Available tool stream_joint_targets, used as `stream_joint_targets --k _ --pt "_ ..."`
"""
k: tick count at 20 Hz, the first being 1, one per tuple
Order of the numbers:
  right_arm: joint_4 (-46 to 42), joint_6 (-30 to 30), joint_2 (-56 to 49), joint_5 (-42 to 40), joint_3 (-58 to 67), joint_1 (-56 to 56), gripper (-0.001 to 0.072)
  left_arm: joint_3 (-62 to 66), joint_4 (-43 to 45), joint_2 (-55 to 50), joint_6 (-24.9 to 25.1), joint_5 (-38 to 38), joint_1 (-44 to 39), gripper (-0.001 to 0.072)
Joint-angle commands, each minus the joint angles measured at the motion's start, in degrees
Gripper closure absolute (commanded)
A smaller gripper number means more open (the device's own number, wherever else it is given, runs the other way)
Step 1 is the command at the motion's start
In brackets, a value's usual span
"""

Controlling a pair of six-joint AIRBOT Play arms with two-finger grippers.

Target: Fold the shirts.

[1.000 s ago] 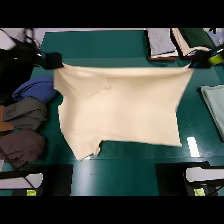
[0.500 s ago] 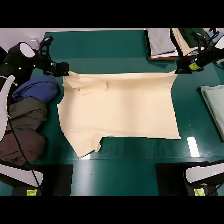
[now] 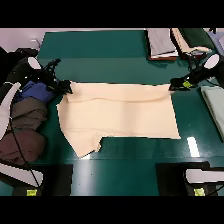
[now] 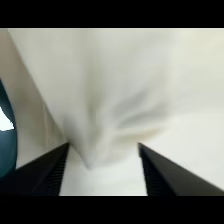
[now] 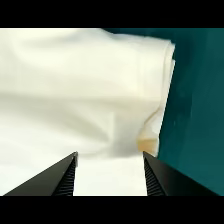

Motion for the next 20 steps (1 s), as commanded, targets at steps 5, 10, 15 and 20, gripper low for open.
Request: stream_joint_targets --k 5,10,15,20 --pt "4.52 1.07 10.69 3.15 -3.5 0.66 0.0279 -10.58 9.46 14.91 -2.4 -5.22 -0.04 0.0175" --pt "4.44 1.05 25.99 2.78 -15.04 0.66 0.0279 -37.77 9.86 34.75 -4.42 -2.32 -0.04 0.0175" --pt "4.48 1.11 33.2 0.98 -20.39 0.66 0.0279 -51.36 -0.35 40.61 -5.16 0.48 -0.04 0.0176" --pt "4.48 1.11 35.39 0.85 -20.87 0.66 0.0279 -56.52 -10.56 40.61 -2.29 5.84 -0.63 0.0176"
